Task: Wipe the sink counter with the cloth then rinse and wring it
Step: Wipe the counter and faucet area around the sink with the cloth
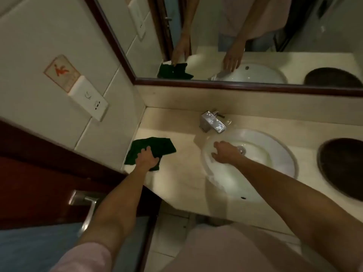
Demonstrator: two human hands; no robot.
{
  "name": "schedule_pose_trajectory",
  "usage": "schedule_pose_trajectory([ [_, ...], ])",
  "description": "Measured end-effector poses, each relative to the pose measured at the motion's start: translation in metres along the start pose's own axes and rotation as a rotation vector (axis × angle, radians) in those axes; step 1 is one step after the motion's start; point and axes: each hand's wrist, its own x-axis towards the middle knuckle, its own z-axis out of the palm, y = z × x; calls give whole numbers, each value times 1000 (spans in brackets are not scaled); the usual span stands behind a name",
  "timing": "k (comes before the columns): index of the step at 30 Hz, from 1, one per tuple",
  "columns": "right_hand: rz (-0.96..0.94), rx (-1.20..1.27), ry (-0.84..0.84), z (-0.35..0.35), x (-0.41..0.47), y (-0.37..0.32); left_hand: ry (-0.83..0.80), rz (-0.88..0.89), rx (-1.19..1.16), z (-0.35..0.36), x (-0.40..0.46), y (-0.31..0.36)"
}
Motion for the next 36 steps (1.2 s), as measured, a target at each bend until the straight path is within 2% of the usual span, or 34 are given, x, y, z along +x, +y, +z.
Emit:
schedule_pose_trajectory([
  [4, 53, 52, -51, 3, 10, -18, -33, -37, -36, 17, 56, -27],
  [6, 66, 67, -82, 6, 13, -25, -63, -34, -5, 10, 49, -19],
  [11, 88, 112, -138, 21, 16, -30, -36, 56, 238, -8, 36, -2],
  [13, 96, 124, -158, 29, 16, -29, -24, 98, 219, -13, 42, -7],
  [17, 112, 221, -152, 35, 13, -31, 85, 126, 37, -32, 28, -1],
  [20, 87, 447, -67, 34, 11, -40, 171, 179, -63, -58, -2, 22],
  [23, 67, 885, -37, 21, 8, -60, 198, 218, -246, -82, -37, 49],
  [26, 110, 1388, -261, -4, 8, -82, 172, 262, -477, -98, -69, 79],
  [29, 77, 1632, -477, -21, 3, -91, 104, 289, -683, -99, -95, 104],
  [32, 66, 1916, -640, -13, 6, -85, -97, 426, -639, -84, -111, 114],
  [34, 191, 1987, -620, 0, 8, -79, -181, 477, -563, -65, -115, 111],
  [36, 291, 1854, -473, 17, 14, -74, -140, 434, -557, -43, -112, 97],
])
